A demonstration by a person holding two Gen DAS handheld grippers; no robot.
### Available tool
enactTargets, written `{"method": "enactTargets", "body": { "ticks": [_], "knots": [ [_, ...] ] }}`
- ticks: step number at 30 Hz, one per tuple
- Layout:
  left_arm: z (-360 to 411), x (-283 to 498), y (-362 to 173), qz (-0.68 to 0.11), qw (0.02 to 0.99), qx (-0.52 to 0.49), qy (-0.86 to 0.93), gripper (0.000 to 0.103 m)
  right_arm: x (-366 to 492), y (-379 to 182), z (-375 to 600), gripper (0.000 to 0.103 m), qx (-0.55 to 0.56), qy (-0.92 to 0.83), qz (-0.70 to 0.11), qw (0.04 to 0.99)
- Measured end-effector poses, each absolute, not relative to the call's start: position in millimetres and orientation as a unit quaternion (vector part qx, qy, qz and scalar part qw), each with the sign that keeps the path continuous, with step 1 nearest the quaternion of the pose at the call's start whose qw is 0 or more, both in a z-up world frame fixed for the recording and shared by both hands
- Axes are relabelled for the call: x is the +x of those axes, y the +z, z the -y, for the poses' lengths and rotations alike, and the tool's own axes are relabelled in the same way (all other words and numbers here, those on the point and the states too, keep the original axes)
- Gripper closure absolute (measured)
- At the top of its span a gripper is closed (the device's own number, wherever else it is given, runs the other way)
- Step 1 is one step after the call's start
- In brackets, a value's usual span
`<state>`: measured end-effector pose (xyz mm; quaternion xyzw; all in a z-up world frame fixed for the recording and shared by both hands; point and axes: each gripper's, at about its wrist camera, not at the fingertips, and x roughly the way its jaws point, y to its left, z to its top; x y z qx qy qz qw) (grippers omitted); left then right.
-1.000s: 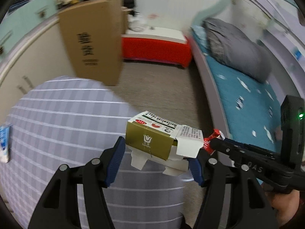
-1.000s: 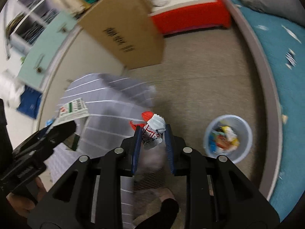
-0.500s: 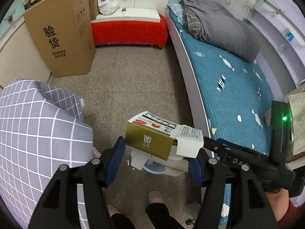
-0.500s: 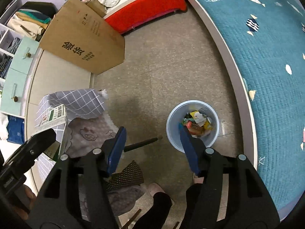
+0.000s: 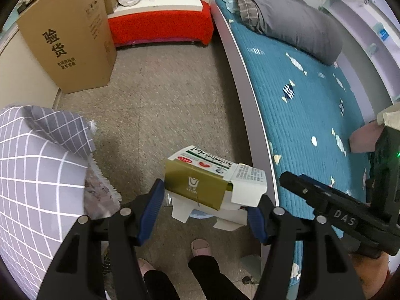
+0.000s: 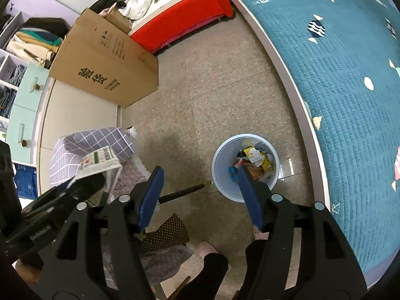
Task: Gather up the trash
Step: 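Carry the box and wrapper over the bucket and open both grippers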
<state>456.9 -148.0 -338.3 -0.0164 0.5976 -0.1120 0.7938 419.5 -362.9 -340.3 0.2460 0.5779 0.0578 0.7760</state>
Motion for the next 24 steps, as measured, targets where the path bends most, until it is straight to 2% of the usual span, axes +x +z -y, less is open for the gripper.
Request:
{"method": "enactTargets", "body": {
  "ticks": [16,20,24],
  "knots": [
    [209.4,474.7,-395.7,-0.656,0.739,-0.010,-0.155,0.040,400.9,-345.9,413.6,0.039,0.286,0.007,-0.563,0.776],
    [212.9,474.9,-400.8,-0.666,0.730,-0.016,-0.151,0.026,397.0,-346.0,421.4,0.039,0.295,0.003,-0.561,0.774],
    [207.3,474.8,-400.7,-0.671,0.728,-0.032,-0.135,0.025,397.2,-342.4,424.2,0.039,0.298,0.005,-0.559,0.774]
  ]
}}
